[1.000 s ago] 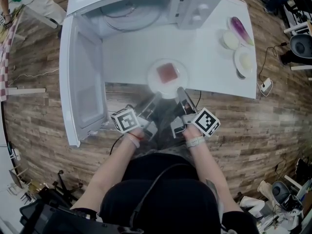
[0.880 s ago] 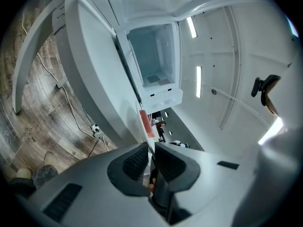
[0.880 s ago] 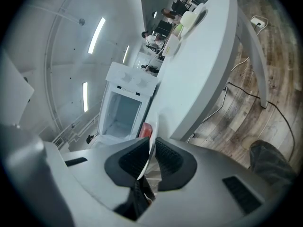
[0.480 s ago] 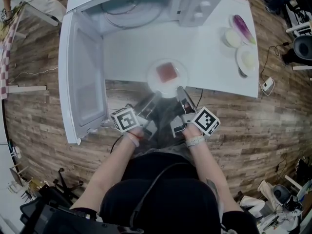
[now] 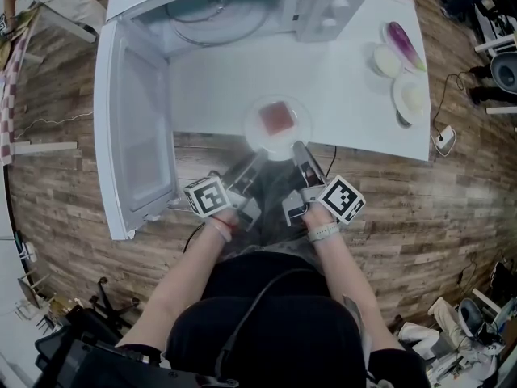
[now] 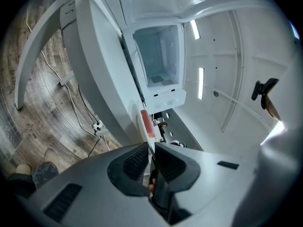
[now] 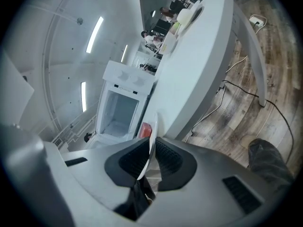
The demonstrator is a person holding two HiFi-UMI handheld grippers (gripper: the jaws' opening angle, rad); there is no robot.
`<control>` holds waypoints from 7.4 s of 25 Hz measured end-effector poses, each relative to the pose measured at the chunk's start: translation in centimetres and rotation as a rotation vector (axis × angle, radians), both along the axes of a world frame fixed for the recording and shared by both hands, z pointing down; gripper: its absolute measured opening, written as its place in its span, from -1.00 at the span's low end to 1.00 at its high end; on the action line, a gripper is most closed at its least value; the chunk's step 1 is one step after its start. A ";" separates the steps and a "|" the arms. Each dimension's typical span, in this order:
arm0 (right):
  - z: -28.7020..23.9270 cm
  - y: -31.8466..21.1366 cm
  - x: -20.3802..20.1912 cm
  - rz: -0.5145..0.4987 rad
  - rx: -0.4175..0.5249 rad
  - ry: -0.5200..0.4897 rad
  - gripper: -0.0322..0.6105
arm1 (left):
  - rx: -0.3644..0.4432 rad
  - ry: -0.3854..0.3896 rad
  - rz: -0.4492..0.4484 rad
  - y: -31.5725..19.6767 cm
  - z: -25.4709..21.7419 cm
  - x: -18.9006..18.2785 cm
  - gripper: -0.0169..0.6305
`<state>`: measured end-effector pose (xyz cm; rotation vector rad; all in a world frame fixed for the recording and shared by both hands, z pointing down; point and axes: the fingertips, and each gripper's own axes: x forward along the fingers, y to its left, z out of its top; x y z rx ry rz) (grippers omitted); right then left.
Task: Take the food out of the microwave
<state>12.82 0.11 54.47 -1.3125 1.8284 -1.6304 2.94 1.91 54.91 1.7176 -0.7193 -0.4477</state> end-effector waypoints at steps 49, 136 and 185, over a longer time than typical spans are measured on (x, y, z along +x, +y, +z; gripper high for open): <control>0.3 0.4 -2.2 -0.093 -0.041 -0.087 -0.75 | -0.084 0.105 -0.043 -3.0 -0.4 2.1 -0.84; -9.8 2.2 -8.0 -0.470 0.499 0.456 -0.84 | 0.408 -0.444 -0.005 0.2 -10.5 -2.7 -0.91; -12.3 6.7 -3.9 -0.679 0.640 0.546 -0.84 | 0.421 -0.659 -0.226 4.1 -12.3 1.1 -0.91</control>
